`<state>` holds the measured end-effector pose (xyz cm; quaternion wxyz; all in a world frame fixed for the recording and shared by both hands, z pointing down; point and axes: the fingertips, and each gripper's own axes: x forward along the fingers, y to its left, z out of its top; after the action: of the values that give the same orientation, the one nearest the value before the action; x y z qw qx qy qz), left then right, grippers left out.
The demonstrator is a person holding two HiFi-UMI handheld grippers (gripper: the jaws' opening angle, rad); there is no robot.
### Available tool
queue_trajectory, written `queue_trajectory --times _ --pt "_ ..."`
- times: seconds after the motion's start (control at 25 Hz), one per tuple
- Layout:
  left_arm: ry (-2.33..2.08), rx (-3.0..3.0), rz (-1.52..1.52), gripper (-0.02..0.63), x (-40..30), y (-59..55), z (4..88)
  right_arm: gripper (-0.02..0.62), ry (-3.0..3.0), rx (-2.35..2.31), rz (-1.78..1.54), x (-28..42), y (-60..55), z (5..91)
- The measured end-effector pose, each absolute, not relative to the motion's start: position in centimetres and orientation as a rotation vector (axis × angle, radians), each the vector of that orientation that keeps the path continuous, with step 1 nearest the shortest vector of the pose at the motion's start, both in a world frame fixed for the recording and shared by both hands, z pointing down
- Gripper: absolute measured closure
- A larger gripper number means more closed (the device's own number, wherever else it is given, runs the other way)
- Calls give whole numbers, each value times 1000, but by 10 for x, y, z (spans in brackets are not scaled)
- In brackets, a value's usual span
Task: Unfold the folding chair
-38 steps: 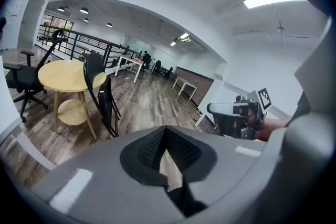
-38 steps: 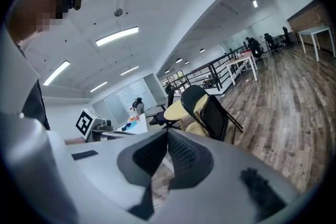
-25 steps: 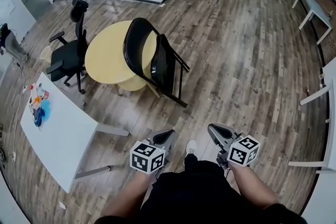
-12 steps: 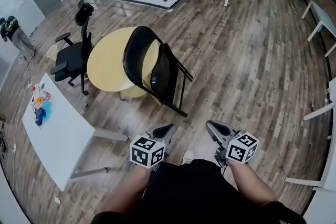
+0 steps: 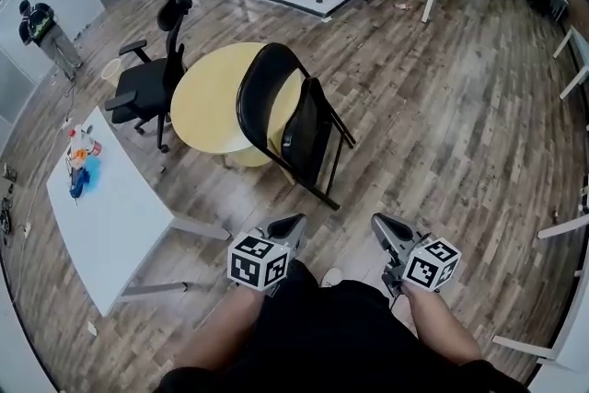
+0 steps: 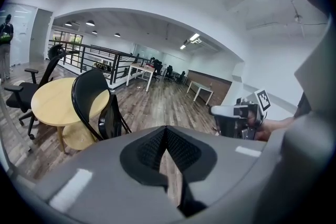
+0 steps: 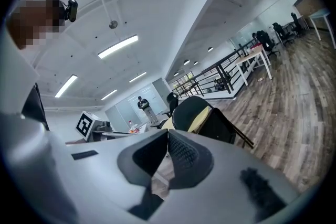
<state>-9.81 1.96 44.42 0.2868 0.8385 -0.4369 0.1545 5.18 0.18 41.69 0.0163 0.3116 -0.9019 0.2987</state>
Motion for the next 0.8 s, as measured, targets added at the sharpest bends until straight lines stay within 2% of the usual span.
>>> queue_trajectory --times 0.52,0.8 --pt "-1143 2210 391 598 -144 -18 466 589 -2740 951 906 11 -30 427" --pt "-1277 2188 406 598 -218 -94 465 589 -2682 989 902 -22 -82 441"
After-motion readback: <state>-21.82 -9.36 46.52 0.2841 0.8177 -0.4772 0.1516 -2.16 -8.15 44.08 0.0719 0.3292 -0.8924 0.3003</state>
